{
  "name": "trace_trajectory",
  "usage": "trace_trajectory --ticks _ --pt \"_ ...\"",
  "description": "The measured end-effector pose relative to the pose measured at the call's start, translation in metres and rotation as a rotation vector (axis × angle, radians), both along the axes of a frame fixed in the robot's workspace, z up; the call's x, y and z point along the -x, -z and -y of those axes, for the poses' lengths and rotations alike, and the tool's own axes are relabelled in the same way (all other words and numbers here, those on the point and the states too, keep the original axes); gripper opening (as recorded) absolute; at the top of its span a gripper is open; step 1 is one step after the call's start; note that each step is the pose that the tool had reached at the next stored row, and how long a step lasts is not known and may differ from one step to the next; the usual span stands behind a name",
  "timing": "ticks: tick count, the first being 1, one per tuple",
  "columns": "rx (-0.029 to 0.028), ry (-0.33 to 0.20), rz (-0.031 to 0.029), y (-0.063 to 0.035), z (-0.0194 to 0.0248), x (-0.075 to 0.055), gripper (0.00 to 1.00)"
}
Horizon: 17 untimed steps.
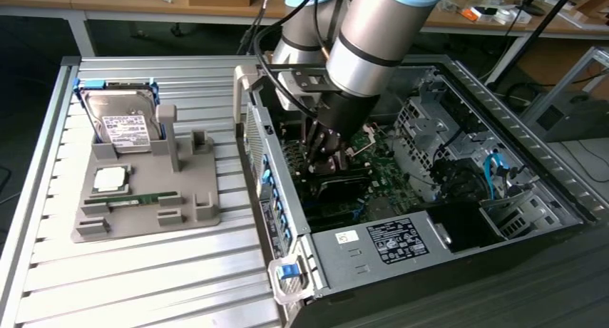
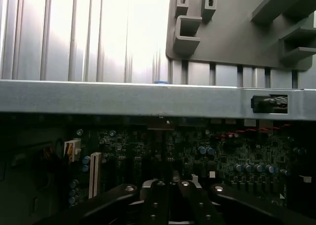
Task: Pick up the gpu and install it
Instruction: 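Press down on the gpu until it lock into place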
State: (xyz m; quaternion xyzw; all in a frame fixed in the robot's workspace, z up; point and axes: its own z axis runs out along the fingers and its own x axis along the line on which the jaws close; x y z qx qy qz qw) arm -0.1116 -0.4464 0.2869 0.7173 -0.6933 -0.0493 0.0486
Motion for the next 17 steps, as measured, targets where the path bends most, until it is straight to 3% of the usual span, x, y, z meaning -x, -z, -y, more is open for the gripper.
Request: trace_trajectory --ticks 3,7,10,12,13,14,17 --pt "-0.0001 0.000 0.0001 -0.0007 0.0000 0.000 0.11" --pt "-0.0012 0.000 -0.0044 -0.0008 0.0000 -0.004 0.11" --pt "-0.0023 0.000 -0.0036 -0.0007 -0.0001 -0.001 0.11" --pt "-0.0019 0.000 0.0029 -0.0023 -0.0003 0.004 0.11" --pt "-0.0023 0.000 0.0120 -0.0047 -0.0004 0.008 0.11" --pt "-0.0023 0.000 0.0158 -0.0050 -0.0004 0.011 0.11" --pt "-0.0025 0.000 0.0229 -0.0052 -0.0004 0.021 0.11"
